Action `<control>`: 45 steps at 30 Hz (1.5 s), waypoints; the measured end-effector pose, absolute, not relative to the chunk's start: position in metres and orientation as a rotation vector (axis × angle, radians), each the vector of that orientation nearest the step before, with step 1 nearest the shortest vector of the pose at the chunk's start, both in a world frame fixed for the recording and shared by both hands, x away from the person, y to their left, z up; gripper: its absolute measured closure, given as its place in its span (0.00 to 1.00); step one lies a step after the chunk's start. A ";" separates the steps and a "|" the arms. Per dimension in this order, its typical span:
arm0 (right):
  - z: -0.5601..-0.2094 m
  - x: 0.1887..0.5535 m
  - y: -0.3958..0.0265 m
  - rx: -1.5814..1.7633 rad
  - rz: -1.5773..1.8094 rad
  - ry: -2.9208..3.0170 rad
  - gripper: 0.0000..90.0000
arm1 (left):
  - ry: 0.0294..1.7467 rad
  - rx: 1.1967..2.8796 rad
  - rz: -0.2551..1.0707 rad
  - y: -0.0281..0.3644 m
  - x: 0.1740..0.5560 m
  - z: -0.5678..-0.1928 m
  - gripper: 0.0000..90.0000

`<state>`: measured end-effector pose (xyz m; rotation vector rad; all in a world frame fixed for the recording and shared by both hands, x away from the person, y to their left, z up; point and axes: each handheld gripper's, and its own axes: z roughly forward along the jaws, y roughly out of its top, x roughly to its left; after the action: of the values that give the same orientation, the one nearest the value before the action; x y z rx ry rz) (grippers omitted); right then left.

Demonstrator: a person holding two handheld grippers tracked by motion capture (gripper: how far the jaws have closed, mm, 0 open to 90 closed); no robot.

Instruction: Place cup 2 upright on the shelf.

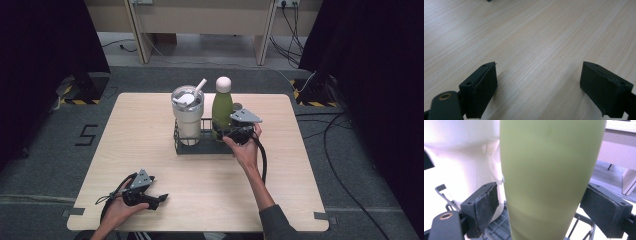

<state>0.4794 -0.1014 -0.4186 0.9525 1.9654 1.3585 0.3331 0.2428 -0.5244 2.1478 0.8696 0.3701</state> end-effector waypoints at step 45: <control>-0.413 0.423 -0.139 0.939 1.417 1.925 0.17 | 0.871 2.147 0.371 0.243 0.333 -0.524 0.15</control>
<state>0.4233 -0.1389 -0.4129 0.9393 1.9254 1.4166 0.3331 0.2428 -0.5244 2.1472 0.8706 0.3708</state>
